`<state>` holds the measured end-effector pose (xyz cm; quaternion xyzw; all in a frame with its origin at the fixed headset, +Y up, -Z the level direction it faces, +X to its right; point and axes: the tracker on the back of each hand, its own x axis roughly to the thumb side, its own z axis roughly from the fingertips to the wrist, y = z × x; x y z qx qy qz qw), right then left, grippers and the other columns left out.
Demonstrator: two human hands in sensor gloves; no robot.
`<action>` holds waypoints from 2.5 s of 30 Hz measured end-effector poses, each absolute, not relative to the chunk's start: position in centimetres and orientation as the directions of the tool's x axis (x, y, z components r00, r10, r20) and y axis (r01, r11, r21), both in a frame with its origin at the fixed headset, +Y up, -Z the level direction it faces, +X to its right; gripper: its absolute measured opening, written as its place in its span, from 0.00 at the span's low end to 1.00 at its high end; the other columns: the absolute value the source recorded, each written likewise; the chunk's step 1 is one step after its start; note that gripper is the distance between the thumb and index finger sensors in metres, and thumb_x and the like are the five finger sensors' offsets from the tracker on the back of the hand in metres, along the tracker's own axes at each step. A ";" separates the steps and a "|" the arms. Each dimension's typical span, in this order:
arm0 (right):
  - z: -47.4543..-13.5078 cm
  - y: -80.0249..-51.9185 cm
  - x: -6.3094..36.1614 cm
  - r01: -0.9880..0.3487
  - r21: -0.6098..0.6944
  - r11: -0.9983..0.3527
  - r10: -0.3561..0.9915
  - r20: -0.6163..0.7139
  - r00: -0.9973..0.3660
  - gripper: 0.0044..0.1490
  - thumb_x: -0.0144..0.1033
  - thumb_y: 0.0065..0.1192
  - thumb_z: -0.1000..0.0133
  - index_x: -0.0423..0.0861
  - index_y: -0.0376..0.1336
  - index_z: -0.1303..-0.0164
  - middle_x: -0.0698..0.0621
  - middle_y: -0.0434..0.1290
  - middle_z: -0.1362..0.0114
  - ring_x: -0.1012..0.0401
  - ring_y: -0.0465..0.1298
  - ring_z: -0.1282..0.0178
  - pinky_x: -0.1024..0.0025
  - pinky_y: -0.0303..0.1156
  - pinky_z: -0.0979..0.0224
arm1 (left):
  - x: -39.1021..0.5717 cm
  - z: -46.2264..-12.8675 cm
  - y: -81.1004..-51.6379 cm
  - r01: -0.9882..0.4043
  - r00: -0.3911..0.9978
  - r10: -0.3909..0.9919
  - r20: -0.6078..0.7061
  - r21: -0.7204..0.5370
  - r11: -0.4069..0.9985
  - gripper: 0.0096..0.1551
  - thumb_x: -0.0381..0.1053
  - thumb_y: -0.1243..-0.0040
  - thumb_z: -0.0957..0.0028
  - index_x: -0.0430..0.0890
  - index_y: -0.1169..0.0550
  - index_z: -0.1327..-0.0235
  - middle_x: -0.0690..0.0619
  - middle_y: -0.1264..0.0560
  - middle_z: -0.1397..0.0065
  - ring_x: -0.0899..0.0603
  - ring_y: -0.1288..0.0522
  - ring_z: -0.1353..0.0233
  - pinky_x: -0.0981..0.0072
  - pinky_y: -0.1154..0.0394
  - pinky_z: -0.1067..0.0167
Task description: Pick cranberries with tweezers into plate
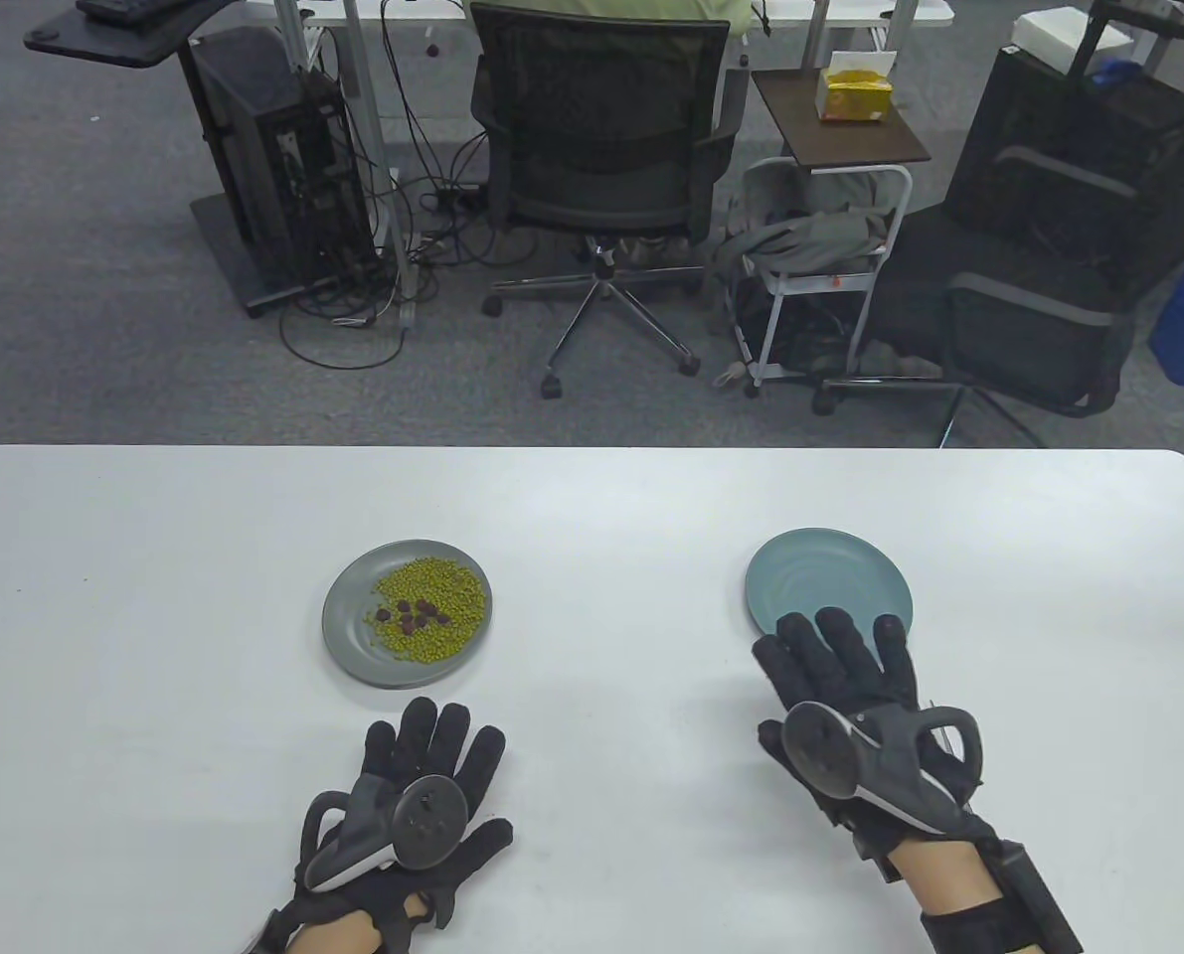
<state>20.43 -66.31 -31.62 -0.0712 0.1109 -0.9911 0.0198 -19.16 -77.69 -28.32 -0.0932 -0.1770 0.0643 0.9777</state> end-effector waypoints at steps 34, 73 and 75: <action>-35.2 -77.5 32.4 0.109 0.080 -0.991 -0.132 -0.389 -0.912 0.32 0.58 0.64 0.60 0.58 0.70 0.46 0.55 0.77 0.35 0.57 0.77 0.31 0.50 0.53 0.16 | -19.2 -28.1 -77.7 -0.107 0.928 0.177 0.327 -0.221 0.969 0.51 0.76 0.53 0.54 0.65 0.61 0.26 0.56 0.66 0.19 0.40 0.75 0.19 0.34 0.72 0.28; -29.9 -73.0 18.4 -0.287 -0.088 -0.954 0.228 0.409 -0.884 0.34 0.54 0.52 0.55 0.63 0.54 0.36 0.66 0.72 0.46 0.62 0.71 0.34 0.50 0.47 0.15 | -18.7 -28.6 -75.2 -0.086 0.932 0.150 0.330 -0.201 0.976 0.49 0.75 0.52 0.53 0.65 0.57 0.24 0.55 0.61 0.18 0.38 0.68 0.17 0.33 0.67 0.25; -29.9 -72.9 18.4 -0.291 -0.093 -0.952 0.229 0.415 -0.880 0.34 0.54 0.52 0.55 0.63 0.54 0.36 0.66 0.72 0.46 0.62 0.71 0.34 0.50 0.47 0.15 | -18.9 -29.5 -74.4 -0.073 0.933 0.136 0.333 -0.194 0.978 0.49 0.75 0.52 0.53 0.65 0.56 0.24 0.55 0.59 0.17 0.39 0.67 0.16 0.33 0.66 0.25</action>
